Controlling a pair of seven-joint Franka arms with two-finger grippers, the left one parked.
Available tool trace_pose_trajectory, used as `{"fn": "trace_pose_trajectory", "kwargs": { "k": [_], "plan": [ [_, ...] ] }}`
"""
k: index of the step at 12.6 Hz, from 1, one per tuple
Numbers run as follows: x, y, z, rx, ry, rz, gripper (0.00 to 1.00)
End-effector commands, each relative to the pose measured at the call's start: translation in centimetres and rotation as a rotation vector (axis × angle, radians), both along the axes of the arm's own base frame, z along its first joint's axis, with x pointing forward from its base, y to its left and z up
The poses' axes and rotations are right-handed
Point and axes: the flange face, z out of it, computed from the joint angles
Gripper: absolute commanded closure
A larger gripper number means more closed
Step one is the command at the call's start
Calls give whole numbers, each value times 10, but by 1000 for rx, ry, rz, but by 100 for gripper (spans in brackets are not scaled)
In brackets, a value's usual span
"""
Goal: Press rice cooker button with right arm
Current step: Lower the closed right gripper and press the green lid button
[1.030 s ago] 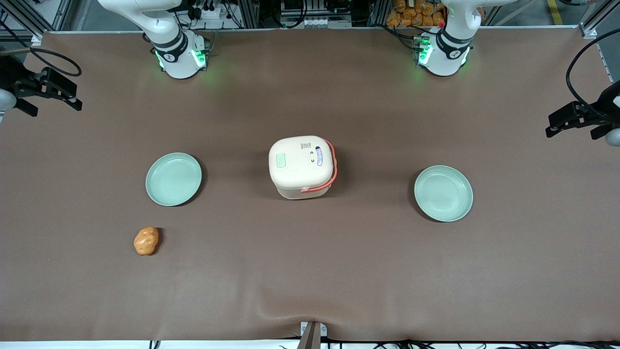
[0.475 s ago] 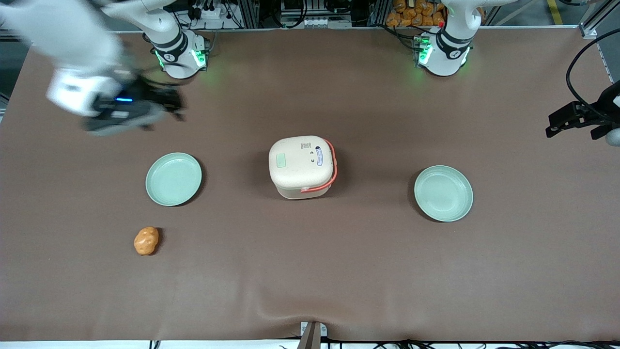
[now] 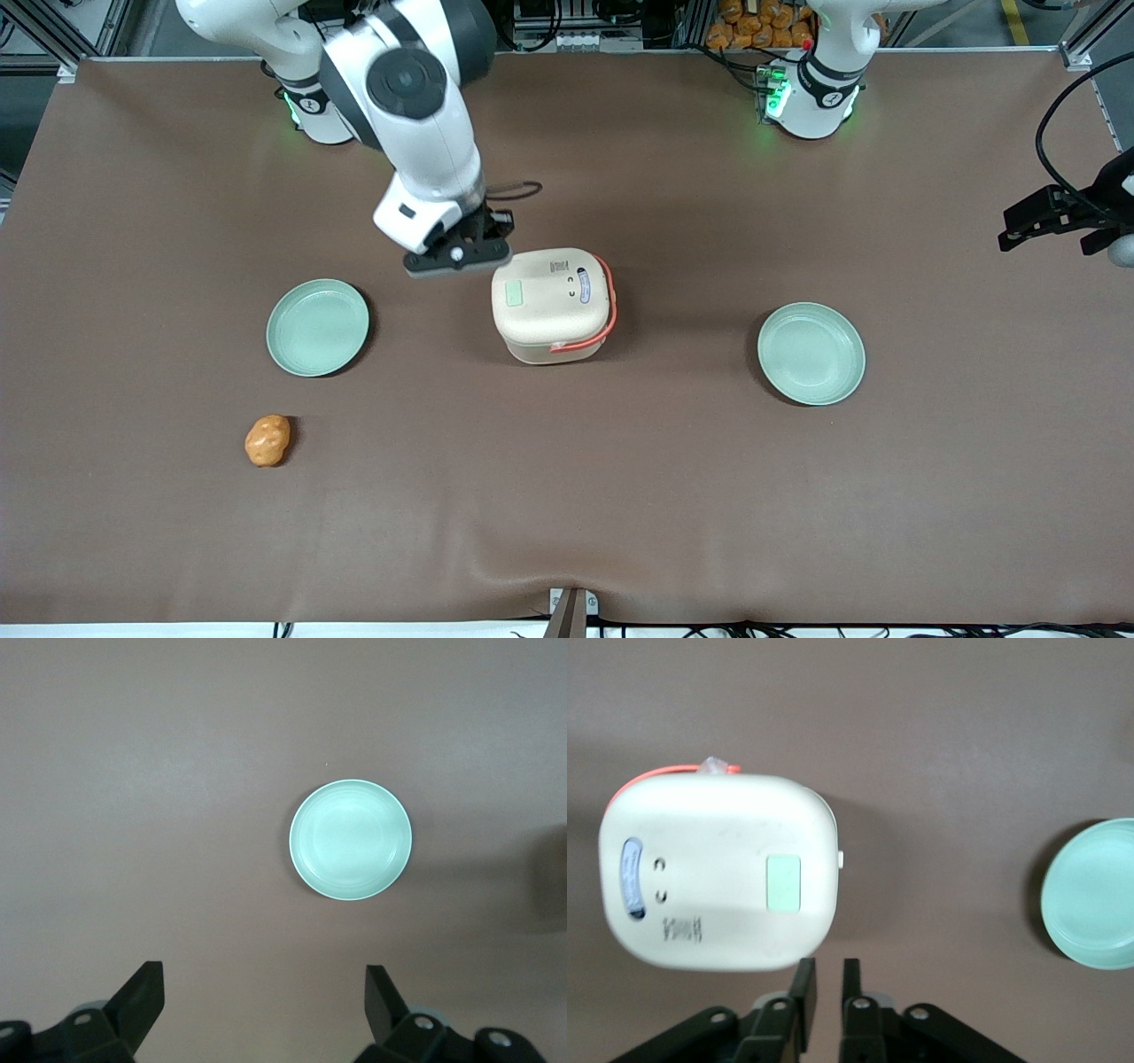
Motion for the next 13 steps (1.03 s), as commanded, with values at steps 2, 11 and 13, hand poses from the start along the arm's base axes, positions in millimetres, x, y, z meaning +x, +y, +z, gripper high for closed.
{"fn": "trace_pose_trajectory", "kwargs": {
  "k": [2, 11, 13],
  "plan": [
    [21, 12, -32, 18, -19, -96, 91],
    [11, 41, -73, 44, 13, -129, 94],
    [8, 46, -77, 38, 11, -144, 94]
  ]
}}
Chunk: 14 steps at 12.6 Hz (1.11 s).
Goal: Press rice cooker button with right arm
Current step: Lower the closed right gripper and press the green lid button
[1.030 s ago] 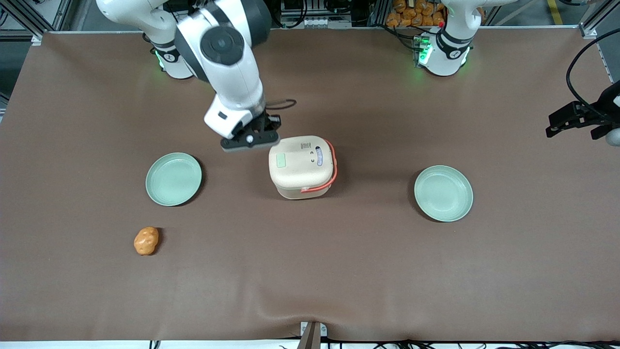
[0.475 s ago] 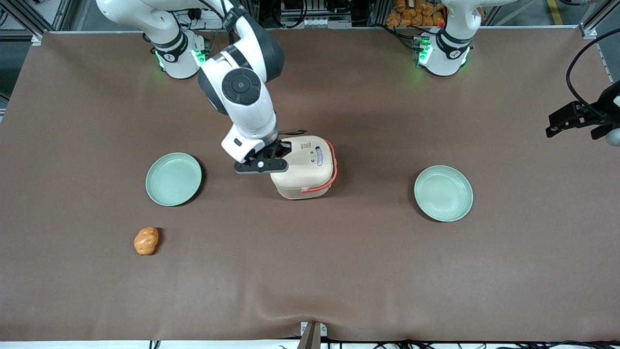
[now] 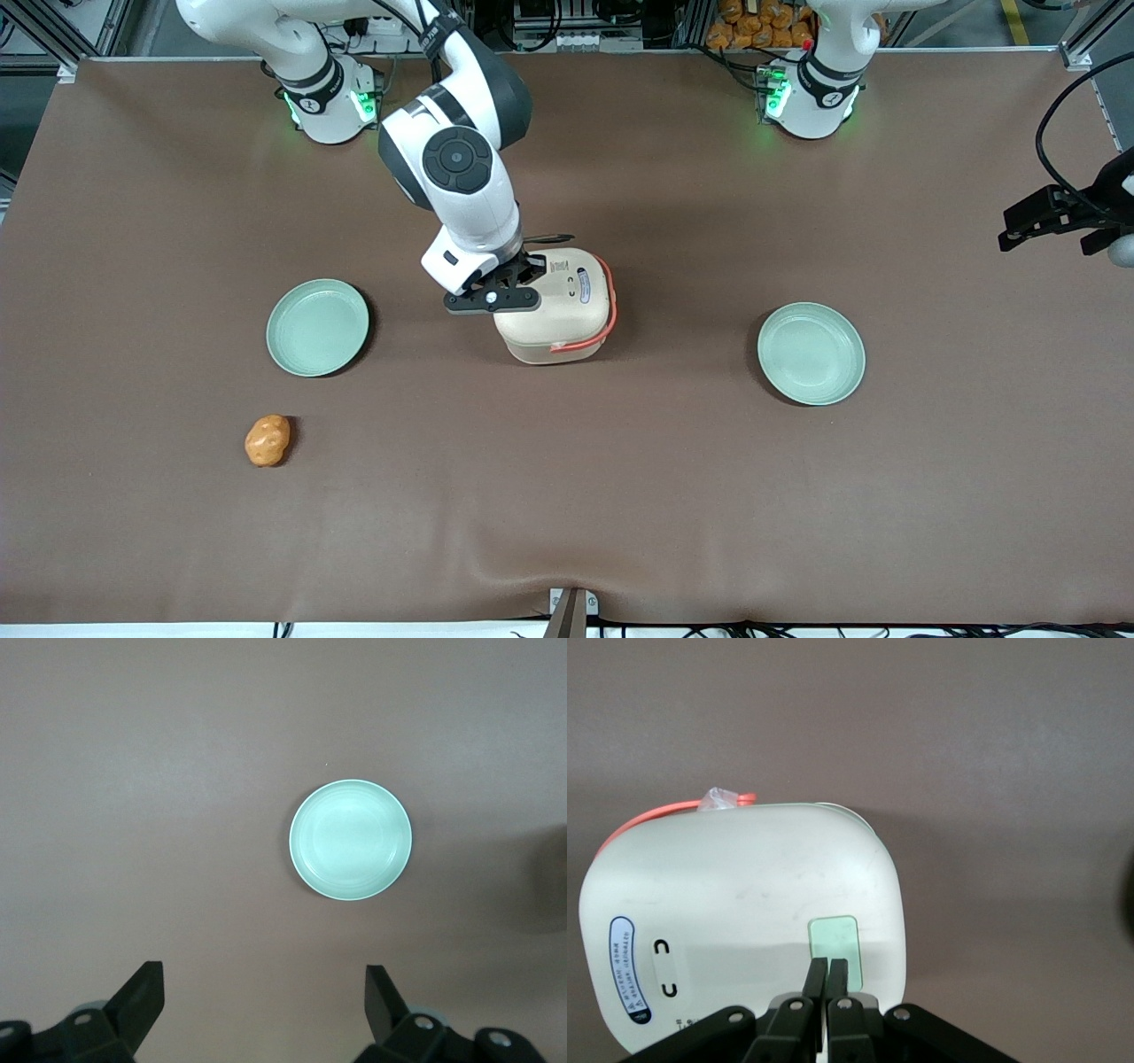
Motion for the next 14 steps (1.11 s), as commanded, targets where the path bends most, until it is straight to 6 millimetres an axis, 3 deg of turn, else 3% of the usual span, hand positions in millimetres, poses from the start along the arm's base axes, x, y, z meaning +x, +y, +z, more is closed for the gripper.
{"fn": "trace_pose_trajectory", "kwargs": {
  "k": [1, 14],
  "plan": [
    [-1, 10, -7, -4, 0, -23, 94],
    [0, 11, -31, -27, 20, -61, 94]
  ]
}}
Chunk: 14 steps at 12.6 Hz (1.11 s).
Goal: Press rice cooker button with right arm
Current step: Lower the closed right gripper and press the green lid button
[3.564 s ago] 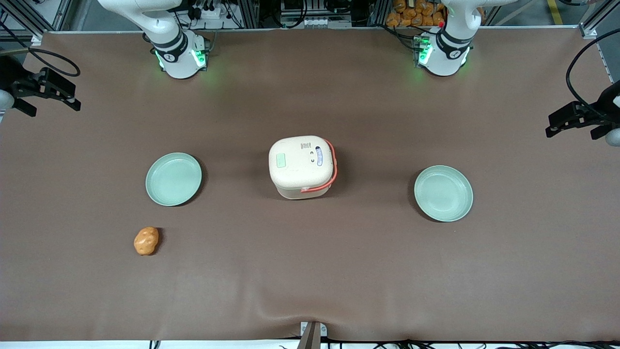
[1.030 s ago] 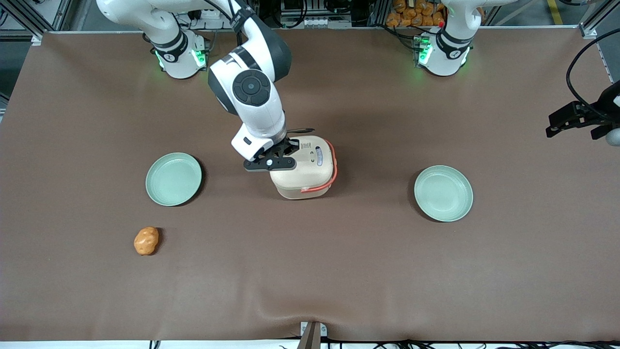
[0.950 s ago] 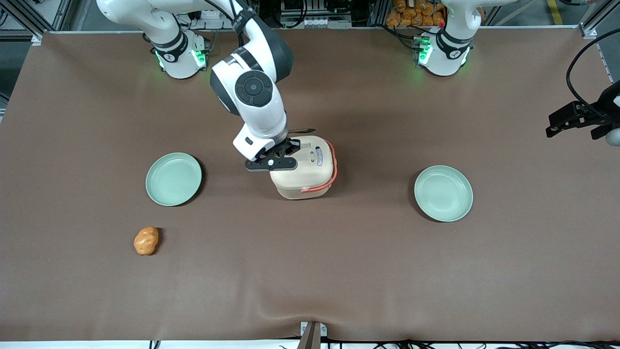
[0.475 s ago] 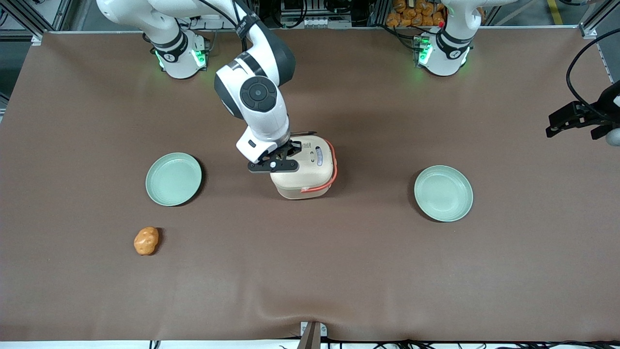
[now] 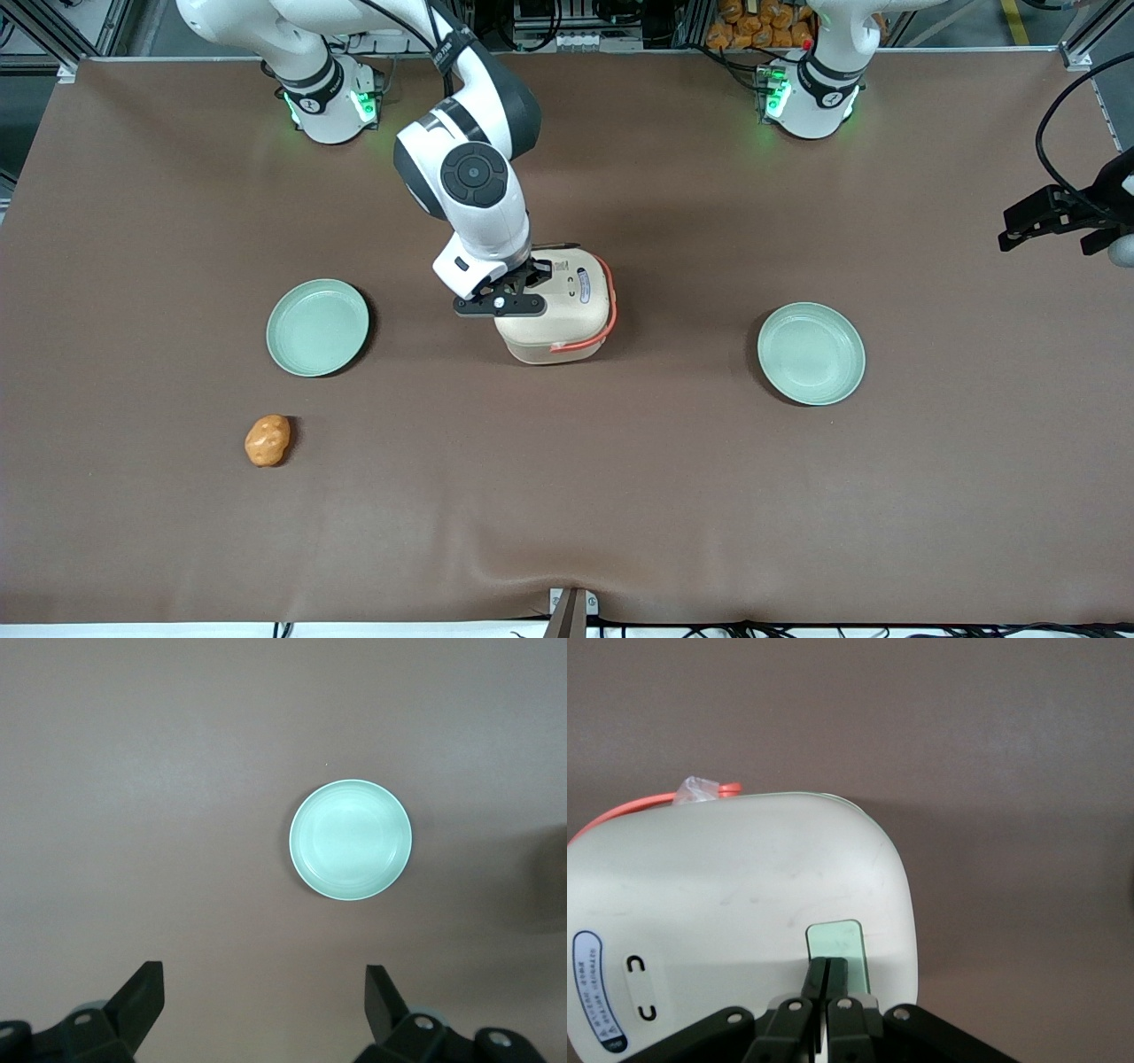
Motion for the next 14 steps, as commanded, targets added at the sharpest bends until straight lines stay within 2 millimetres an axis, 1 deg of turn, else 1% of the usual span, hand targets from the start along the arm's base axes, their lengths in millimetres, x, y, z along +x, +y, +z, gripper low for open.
{"fn": "trace_pose_trajectory", "kwargs": {
  "k": [1, 7, 11, 13, 14],
  "plan": [
    [1, 5, -9, -7, 0, -27, 93],
    [2, 1, -33, -19, 11, -38, 93],
    [3, 1, -45, -27, 13, -58, 93],
    [4, 0, -41, -24, 13, -60, 93],
    [5, 0, -33, -20, 11, -63, 93]
  ]
}}
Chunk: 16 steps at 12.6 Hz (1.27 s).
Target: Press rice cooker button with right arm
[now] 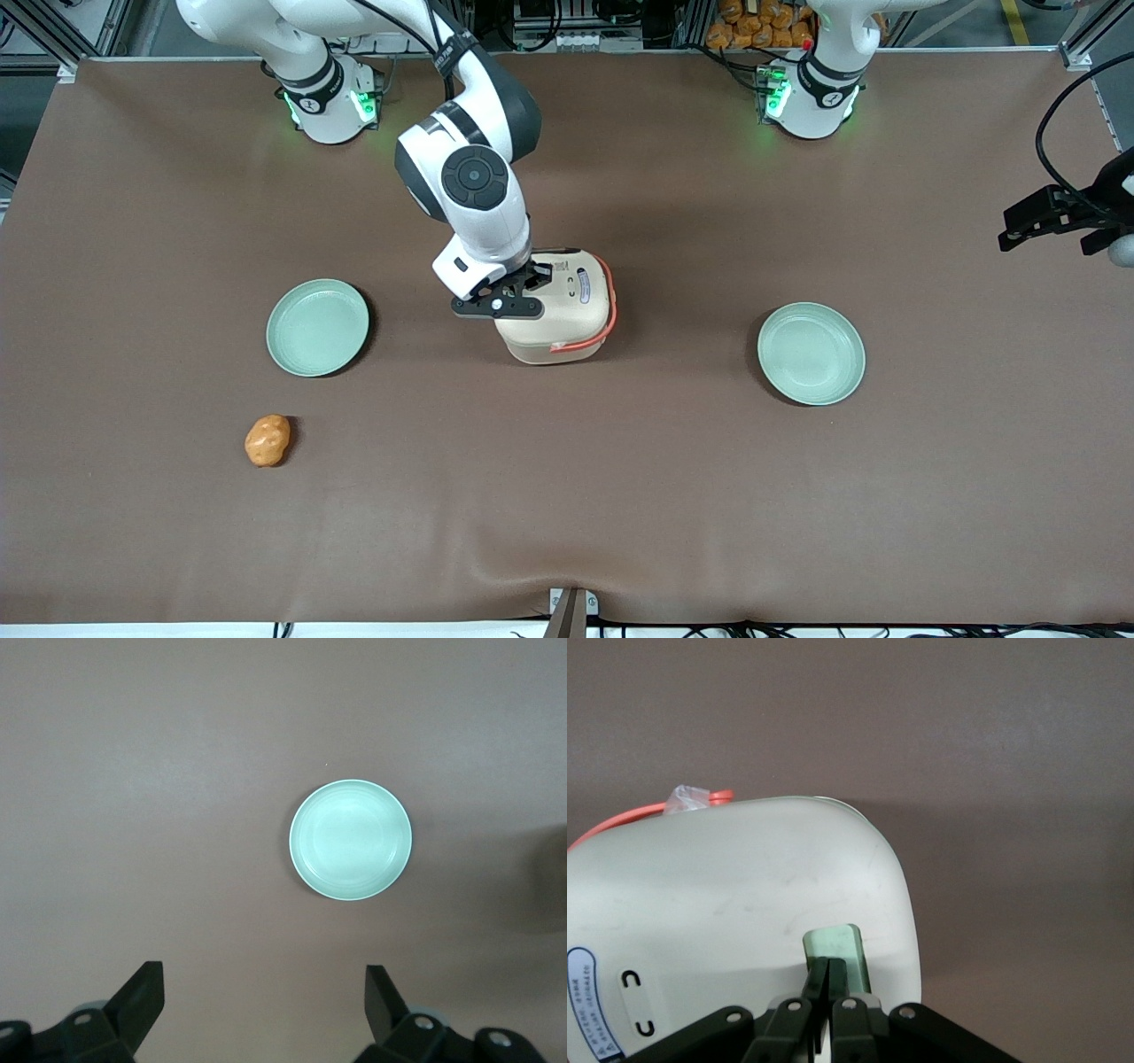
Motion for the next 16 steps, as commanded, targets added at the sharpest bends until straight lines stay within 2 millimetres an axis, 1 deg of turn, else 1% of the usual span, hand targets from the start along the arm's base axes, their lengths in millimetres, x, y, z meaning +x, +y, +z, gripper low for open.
{"fn": "trace_pose_trajectory", "kwargs": {
  "k": [1, 5, 8, 9, 10, 11, 12, 13, 14, 15, 16],
  "plan": [
    [2, 1, -17, -9, 6, -25, 93],
    [-3, 1, 36, 30, -11, -25, 93],
    [-3, -2, 88, 43, -5, -17, 93],
    [-1, -6, 107, 44, 3, -20, 92],
    [3, -14, 130, 56, 17, -25, 87],
    [10, -28, 153, 75, 32, -50, 84],
    [13, -40, 174, 82, 30, -60, 65],
    [12, -52, 198, 91, 15, -50, 20],
    [11, -69, 222, 101, -15, -13, 0],
    [12, -94, 248, 118, -41, 14, 0],
    [14, -123, 265, 119, -42, 13, 0]
  ]
}}
